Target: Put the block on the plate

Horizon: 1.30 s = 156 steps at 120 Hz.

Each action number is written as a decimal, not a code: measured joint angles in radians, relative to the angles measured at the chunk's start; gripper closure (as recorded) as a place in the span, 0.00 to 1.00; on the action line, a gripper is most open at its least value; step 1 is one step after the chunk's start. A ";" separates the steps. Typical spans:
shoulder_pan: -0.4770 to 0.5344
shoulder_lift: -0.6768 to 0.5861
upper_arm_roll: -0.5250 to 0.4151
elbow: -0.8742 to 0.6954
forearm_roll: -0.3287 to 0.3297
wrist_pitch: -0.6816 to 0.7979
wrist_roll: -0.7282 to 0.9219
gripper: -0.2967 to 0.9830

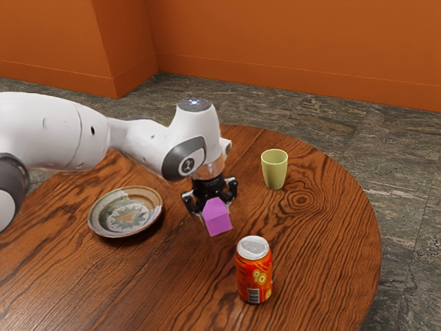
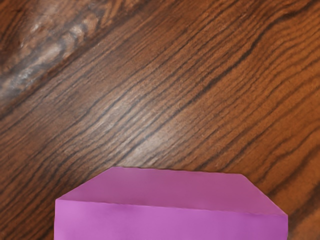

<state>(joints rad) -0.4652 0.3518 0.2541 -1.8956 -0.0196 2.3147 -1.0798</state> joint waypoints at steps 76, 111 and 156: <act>0.542 0.100 -0.107 0.157 0.046 -0.163 0.162 0.49; 0.547 0.081 -0.114 0.120 -0.033 -0.114 0.293 0.33; 0.432 -0.234 -0.112 -0.002 -0.021 -0.185 0.411 0.25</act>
<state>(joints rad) -0.0336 0.1175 0.1424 -1.8981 -0.0409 2.1296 -0.6683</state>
